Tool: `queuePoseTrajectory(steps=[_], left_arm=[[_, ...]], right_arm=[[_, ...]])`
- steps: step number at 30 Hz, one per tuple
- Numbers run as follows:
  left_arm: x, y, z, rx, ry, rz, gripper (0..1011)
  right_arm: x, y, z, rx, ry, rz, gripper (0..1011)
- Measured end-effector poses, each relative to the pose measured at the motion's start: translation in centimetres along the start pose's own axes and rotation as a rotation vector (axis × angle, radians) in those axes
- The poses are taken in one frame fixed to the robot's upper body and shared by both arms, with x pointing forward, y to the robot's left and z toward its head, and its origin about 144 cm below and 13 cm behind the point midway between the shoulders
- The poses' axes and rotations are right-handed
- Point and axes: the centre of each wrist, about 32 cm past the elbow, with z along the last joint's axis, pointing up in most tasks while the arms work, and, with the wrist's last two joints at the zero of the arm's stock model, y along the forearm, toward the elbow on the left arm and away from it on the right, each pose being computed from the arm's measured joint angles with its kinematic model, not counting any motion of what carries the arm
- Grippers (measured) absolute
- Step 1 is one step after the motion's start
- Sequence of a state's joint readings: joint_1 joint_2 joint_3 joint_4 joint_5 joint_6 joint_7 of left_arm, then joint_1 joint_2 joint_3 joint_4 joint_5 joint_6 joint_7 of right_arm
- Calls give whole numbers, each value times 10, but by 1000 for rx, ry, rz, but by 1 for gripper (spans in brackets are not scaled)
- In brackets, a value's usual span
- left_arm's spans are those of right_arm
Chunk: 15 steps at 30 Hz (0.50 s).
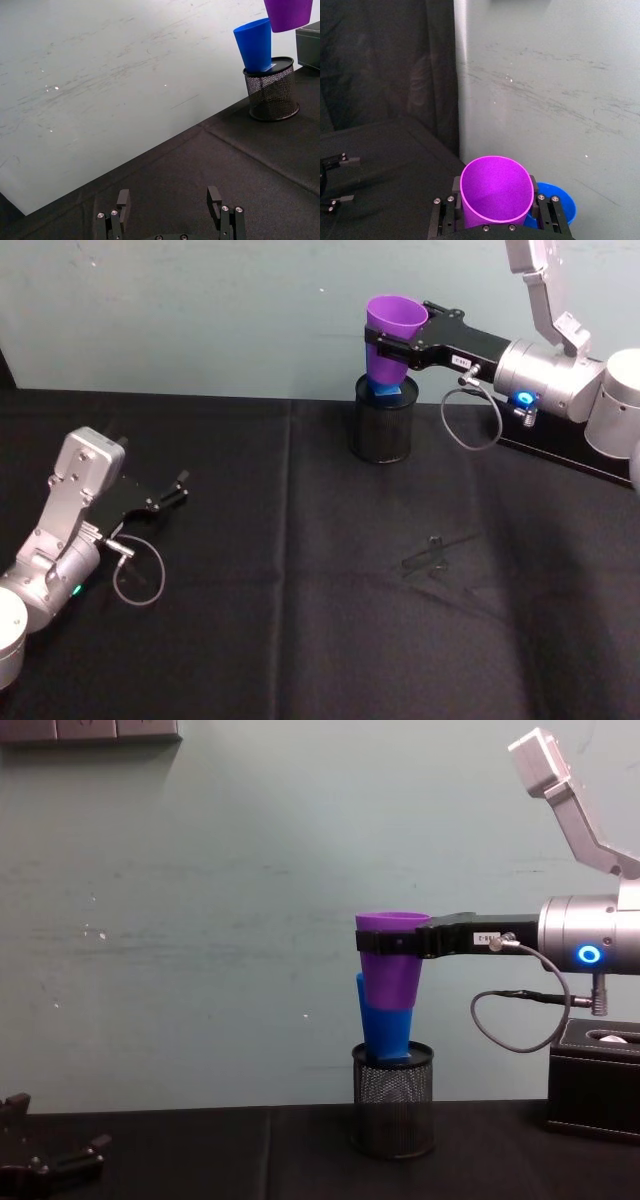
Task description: Pick up one cup with a gripper and tap it against the other cup.
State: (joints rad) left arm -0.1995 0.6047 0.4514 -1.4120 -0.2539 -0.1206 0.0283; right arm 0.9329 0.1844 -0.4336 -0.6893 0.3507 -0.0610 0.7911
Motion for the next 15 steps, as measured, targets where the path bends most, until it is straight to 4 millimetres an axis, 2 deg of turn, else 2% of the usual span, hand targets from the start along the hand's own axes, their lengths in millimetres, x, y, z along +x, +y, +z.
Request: queuePoseTrajectory(steps=[15], left_arm=[[0, 0, 0, 0, 0, 0, 1005]], right_arm=[[-5, -18, 7, 2, -17, 37, 735]])
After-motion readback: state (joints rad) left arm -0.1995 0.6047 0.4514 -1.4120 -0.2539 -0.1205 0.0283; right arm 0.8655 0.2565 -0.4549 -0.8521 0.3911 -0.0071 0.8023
